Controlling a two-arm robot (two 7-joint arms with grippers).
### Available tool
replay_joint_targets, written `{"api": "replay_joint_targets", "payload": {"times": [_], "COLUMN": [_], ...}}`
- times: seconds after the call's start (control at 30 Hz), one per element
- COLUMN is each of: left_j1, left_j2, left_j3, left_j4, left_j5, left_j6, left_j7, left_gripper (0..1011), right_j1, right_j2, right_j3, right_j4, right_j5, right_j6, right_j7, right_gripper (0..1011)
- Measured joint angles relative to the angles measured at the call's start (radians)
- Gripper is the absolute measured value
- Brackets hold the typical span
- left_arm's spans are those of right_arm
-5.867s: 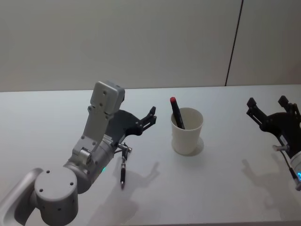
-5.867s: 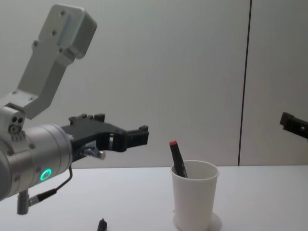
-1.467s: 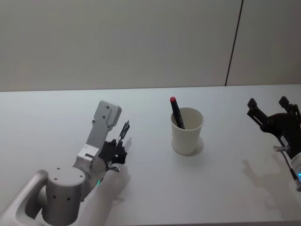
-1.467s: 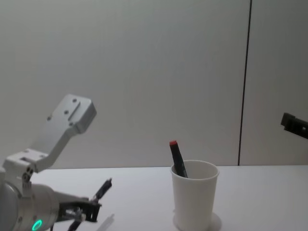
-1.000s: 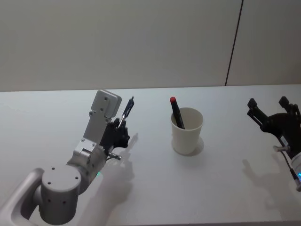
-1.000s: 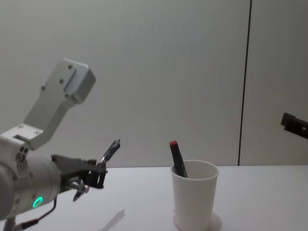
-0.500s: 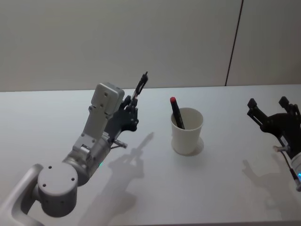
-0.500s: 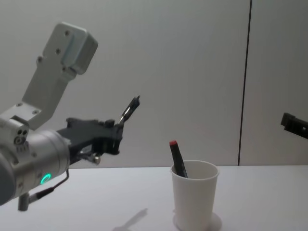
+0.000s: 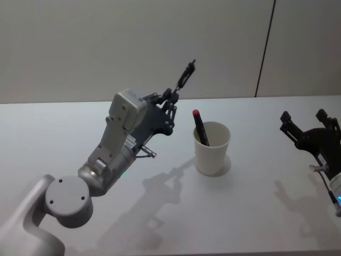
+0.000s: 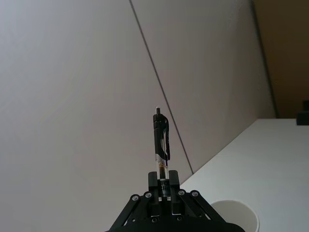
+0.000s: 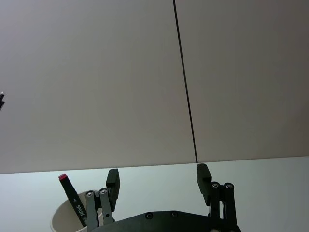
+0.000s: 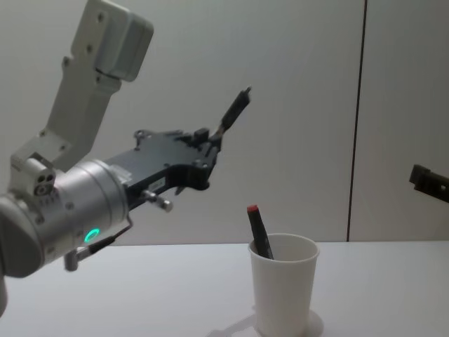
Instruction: Place the pen into the pen holder.
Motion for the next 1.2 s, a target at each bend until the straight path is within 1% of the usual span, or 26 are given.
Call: {"api": "replay_joint_targets", "payload": {"times": [0.03,0.2,0.27,0.37,0.67,1.2], "left_j1": [-0.011,-0.040,-0.043,-0.056,-0.078,-0.091], "left_j2": [-0.004,-0.019,-0.021,-0.027,-0.038,-0.044], "left_j3": [0.000,0.000,0.000,0.000,0.001,0.002], "left_j4": [0.013,0.055,0.059,0.077,0.102,0.118], "left_j5": [0.000,0.001,0.001,0.002,0.006,0.008], "left_j6": [-0.022,-0.083,-0.089,-0.113,-0.141,-0.159], "left_j7": [-0.019,-0.073,-0.079,-0.105,-0.143,-0.168], "left_gripper": [135,135,135,135,135,135], "right_j1": [0.000,0.000,0.000,0.000,0.000,0.000], "right_j2": [0.000,0.000,0.000,0.000,0.000,0.001], "right_j3": [0.000,0.000,0.000,0.000,0.000,0.000], "right_j4": [0.000,0.000,0.000,0.000,0.000,0.000], "right_j5": [0.000,0.000,0.000,0.000,0.000,0.001], "right_j6": [0.000,0.000,0.000,0.000,0.000,0.000], "right_j7": [0.000,0.000,0.000,0.000,0.000,0.004], "right_gripper": [1001,1002,1002,1002,1002,1002]}}
